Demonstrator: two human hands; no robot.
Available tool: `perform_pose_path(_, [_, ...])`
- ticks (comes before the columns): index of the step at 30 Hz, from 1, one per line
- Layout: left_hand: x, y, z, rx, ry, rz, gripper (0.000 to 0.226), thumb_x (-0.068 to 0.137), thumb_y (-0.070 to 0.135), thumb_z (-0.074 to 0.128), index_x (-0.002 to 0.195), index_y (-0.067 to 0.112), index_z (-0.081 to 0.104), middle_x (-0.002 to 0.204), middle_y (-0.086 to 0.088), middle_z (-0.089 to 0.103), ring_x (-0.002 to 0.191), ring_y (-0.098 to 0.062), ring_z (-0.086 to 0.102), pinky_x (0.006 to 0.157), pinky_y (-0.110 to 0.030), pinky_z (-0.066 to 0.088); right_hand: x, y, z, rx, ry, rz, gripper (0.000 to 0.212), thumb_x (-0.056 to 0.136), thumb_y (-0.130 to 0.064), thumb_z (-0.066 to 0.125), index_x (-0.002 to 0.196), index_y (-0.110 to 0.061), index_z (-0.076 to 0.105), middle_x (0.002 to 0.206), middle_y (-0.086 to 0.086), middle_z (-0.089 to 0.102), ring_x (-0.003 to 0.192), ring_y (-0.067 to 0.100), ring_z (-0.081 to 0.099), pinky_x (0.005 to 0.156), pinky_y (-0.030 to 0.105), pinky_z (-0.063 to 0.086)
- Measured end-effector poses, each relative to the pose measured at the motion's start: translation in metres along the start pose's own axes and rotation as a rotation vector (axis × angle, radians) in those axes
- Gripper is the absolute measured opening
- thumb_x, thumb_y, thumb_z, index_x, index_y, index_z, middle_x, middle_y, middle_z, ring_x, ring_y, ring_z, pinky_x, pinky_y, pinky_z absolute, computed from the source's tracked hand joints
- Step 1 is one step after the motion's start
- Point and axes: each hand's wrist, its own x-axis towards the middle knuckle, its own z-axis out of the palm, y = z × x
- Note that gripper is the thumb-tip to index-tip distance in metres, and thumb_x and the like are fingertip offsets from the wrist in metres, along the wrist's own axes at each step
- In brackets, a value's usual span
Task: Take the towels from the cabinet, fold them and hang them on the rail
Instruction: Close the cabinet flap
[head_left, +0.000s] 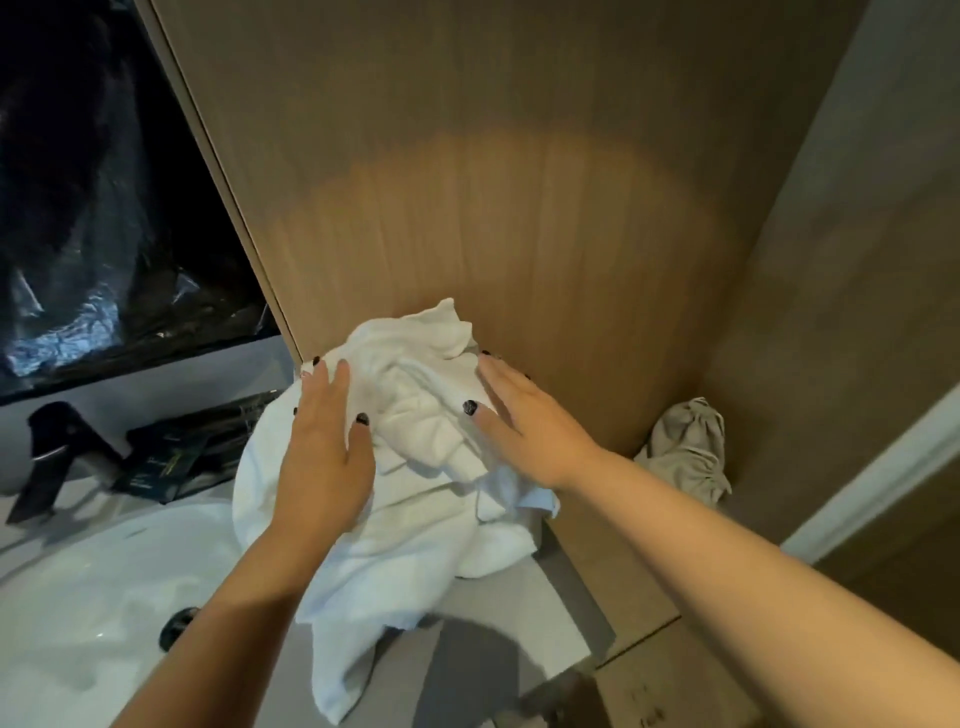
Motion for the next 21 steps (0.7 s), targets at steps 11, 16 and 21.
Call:
perform_pose_path(11, [-0.161,0.147,0.117,-0.002,-0.145,0.161,0.062,0.097,0.004,0.045,0.154,0.013,0.023,0.158,0.009,0.006,0.148,-0.004,0.003,0.12,-0.02,0.006,-0.192,0.136,-0.045,0.124,0.031,0.119,0.056,0.105,-0.03,0.041,0.156,-0.016,0.021,0.162,-0.003,0.019,0.149,0.009,0.014,0.121,0.024,0.011])
perform_pose_path(16, [-0.24,0.189,0.182,0.036,-0.357,0.098,0.067,0.098,0.007,0.046,0.157,0.017,0.015,0.162,0.009,-0.001,0.15,-0.006,-0.005,0.12,-0.022,0.006,-0.278,0.193,-0.055,0.16,-0.005,0.25,0.055,0.105,-0.029,0.043,0.155,-0.016,0.025,0.161,-0.003,0.021,0.148,0.01,0.016,0.113,0.017,0.01])
perform_pose_path(21, [-0.288,0.185,0.233,0.129,-0.529,0.081,0.076,0.095,0.014,0.054,0.157,0.017,0.011,0.165,0.002,-0.001,0.145,-0.003,-0.01,0.118,-0.021,-0.001,-0.325,0.245,-0.04,0.198,-0.017,0.394,0.055,0.104,-0.028,0.044,0.155,-0.018,0.025,0.162,-0.004,0.021,0.148,0.011,0.018,0.115,0.021,0.014])
